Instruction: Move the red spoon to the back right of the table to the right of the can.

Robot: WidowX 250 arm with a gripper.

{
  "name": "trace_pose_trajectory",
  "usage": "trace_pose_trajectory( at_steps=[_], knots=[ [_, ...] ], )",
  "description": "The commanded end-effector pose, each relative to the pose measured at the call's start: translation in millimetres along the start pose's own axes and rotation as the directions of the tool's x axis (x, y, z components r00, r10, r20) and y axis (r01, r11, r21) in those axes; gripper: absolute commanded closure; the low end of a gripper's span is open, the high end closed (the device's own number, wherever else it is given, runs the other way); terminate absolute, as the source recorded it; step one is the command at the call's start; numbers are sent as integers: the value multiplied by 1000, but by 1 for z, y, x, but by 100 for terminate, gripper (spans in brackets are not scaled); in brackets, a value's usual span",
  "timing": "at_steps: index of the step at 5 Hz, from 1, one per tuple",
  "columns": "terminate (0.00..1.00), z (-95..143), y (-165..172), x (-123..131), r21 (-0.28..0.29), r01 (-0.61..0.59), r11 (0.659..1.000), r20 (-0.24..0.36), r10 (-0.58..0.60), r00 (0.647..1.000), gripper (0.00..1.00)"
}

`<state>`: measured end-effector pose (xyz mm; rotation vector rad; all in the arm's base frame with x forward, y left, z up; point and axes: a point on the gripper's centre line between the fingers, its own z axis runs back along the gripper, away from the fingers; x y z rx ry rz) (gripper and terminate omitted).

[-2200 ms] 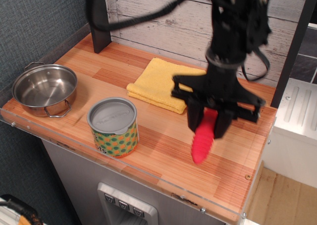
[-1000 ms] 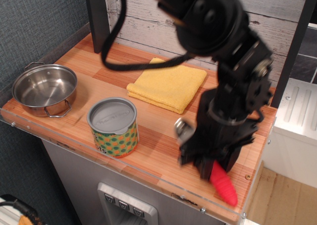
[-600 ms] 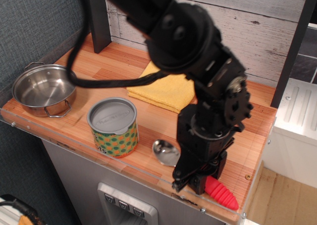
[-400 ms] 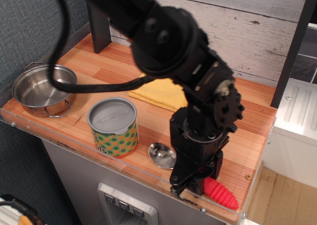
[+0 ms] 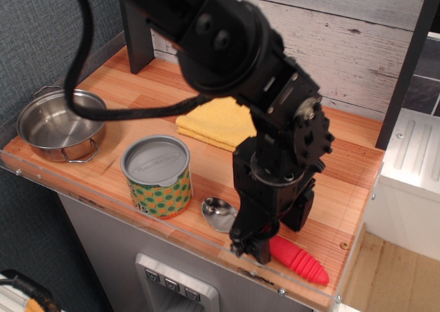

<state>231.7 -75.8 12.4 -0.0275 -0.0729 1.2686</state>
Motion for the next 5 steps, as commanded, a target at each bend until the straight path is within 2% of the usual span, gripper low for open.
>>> trace_pose_trajectory(
  at_steps=[1, 2, 3, 4, 5],
  knots=[
    [0, 43, -23, 6, -3, 52, 999, 32, -52, 998, 0],
    [0, 60, -26, 12, 48, 112, 993, 51, -114, 992, 0],
    [0, 81, -27, 27, 132, 304, 944, 108, -318, 942, 0],
    [0, 98, -22, 53, 134, 527, 839, 125, -542, 831, 0],
    [100, 108, -20, 84, 134, 603, 787, 131, -617, 776, 0]
  ],
)
